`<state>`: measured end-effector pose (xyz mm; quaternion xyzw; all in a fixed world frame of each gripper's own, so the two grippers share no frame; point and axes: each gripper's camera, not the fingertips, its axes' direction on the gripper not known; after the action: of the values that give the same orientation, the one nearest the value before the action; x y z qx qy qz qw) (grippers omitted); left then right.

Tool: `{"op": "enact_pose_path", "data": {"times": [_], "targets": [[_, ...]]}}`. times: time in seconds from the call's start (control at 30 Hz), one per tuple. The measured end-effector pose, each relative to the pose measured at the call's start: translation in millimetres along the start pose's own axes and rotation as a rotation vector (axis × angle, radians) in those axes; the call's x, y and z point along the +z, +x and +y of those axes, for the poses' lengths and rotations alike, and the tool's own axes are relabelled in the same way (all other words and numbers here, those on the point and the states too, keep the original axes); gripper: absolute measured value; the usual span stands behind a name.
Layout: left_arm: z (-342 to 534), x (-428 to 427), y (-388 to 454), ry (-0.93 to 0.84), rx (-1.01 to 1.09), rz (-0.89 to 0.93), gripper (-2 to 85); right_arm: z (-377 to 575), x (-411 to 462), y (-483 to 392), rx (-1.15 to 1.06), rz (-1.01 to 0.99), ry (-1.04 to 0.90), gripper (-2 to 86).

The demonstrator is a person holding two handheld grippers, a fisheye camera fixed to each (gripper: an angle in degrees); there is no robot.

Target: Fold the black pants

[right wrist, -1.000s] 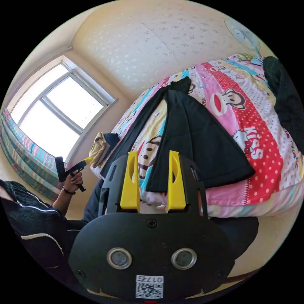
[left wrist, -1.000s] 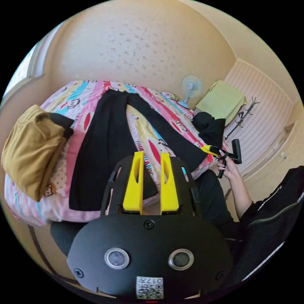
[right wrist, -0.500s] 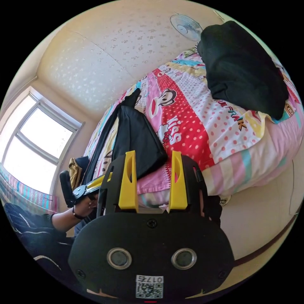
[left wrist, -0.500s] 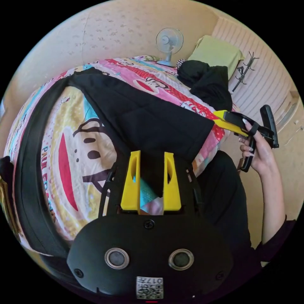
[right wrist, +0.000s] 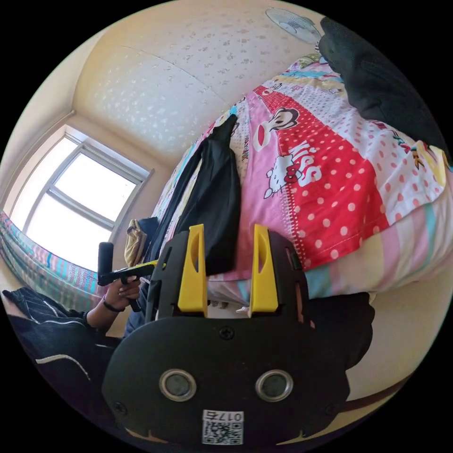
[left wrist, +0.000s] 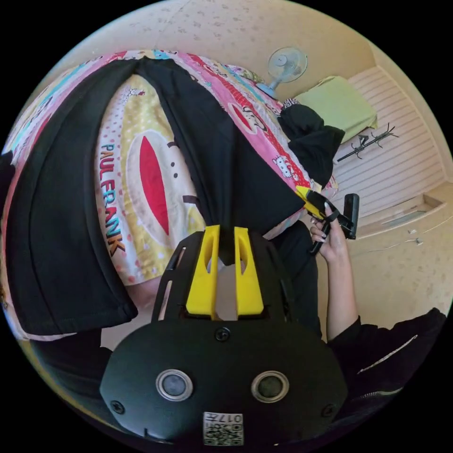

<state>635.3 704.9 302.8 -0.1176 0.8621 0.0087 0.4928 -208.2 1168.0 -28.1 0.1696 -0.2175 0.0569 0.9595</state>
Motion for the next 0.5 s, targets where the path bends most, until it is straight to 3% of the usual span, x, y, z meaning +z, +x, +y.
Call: {"op": "enact_pose_path", "data": {"times": [0.1, 0.2, 0.27, 0.4, 0.5], "targets": [[8, -15, -12, 0.097, -0.045, 0.02, 8.4, -4, 3, -16, -0.022, -0.008, -0.099, 11.5], [2, 5, -18, 0.009, -0.048, -0.061, 11.4, -4, 13, -24, -0.064, 0.003, -0.204, 6.1], [-6, 17, -21, -0.017, -0.047, -0.063, 11.6, -4, 4, -30, -0.063, -0.017, -0.182, 4.8], [-17, 26, -18, -0.033, -0.084, -0.047, 12.2, -14, -58, -87, -0.204, -0.289, -0.023, 3.8], [-25, 37, -11, -0.028, -0.12, -0.081, 13.1, -19, -71, -101, -0.203, -0.215, -0.013, 3.5]]}}
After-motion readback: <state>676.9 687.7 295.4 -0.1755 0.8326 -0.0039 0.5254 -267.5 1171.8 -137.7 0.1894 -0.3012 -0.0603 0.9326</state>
